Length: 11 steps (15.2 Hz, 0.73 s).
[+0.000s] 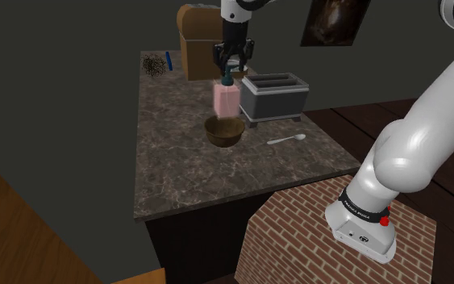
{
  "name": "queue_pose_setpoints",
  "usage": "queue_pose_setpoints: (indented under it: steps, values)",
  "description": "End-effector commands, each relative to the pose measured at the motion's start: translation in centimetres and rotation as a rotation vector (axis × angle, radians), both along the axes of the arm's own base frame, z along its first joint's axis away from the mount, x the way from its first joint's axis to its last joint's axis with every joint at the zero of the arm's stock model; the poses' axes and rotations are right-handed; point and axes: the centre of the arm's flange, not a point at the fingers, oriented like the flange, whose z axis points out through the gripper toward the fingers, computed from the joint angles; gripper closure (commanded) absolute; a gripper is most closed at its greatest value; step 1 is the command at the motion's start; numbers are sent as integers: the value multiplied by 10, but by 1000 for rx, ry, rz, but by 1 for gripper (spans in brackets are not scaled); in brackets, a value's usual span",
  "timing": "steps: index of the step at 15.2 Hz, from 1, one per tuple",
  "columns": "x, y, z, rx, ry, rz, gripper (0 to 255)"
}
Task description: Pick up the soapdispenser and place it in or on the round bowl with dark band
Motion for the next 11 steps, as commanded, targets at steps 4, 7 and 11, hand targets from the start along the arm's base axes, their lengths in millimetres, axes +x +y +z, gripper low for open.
queue_pose_setpoints:
  steps: [4,7,11]
  values:
    - [0,0,-25,0,-1,0,255]
    - [0,0,-41,0,-1,0,255]
    - [0,0,-56,0,-1,0,255]
